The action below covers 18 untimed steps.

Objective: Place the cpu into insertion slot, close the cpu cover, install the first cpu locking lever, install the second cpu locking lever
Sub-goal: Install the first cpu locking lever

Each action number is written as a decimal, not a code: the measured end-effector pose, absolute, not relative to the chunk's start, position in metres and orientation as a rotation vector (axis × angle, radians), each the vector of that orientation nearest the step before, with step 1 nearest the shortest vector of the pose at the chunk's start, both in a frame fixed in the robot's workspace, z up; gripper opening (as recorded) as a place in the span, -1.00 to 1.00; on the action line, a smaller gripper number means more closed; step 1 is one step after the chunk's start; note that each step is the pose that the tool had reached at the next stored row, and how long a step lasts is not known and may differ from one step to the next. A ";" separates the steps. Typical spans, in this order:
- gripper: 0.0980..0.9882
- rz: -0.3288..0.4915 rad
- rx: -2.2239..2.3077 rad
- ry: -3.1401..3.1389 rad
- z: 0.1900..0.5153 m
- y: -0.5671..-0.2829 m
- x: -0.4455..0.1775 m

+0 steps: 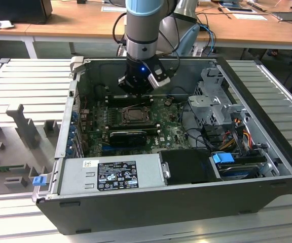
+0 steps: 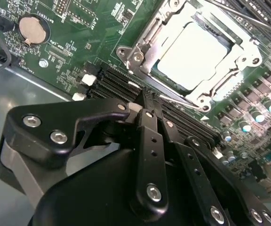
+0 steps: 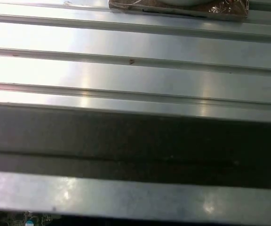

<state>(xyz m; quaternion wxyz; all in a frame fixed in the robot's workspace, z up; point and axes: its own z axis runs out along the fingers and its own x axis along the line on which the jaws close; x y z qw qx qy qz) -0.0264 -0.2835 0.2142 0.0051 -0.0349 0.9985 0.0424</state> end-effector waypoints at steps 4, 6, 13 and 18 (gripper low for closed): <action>-0.98 0.133 -0.109 3.127 0.209 -0.283 -0.025; -0.98 0.133 -0.109 3.127 0.208 -0.283 -0.025; -0.98 0.132 -0.109 3.127 0.205 -0.284 -0.024; -0.98 0.132 -0.109 3.127 0.203 -0.287 -0.024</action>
